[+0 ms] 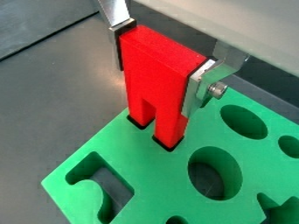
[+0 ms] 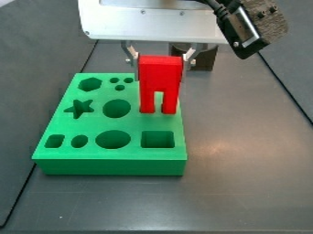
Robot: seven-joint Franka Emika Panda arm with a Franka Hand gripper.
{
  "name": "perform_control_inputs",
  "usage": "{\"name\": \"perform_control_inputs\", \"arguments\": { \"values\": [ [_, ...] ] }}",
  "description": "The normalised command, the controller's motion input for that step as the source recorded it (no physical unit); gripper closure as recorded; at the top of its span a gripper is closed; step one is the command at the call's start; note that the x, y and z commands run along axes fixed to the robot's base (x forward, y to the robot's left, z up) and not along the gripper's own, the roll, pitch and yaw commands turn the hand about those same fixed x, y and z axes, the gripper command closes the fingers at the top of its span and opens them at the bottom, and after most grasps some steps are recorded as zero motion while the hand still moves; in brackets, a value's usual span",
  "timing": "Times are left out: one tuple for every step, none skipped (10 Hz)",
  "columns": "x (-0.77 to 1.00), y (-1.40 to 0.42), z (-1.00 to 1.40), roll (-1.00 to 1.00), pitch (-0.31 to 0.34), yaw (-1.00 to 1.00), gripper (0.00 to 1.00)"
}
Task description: Insert the double-square object.
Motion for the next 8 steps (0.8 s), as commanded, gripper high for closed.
{"name": "perform_control_inputs", "arguments": {
  "values": [
    [-0.16, 0.03, -0.34, 0.15, 0.0, 0.02, 1.0],
    [-0.03, 0.15, -0.36, 0.16, 0.0, 0.06, 1.0],
    [0.05, 0.12, -0.47, 0.13, 0.0, 0.0, 1.0],
    [0.37, 0.0, -0.57, 0.1, 0.009, 0.0, 1.0],
    [0.35, 0.0, -0.62, 0.05, 0.0, -0.03, 1.0],
    [0.14, -0.08, -0.63, -0.05, -0.01, -0.05, 1.0],
    [0.02, -0.12, -0.53, -0.11, -0.006, -0.02, 1.0],
    [0.0, -0.15, -0.43, -0.1, -0.013, 0.0, 1.0]
  ]
}}
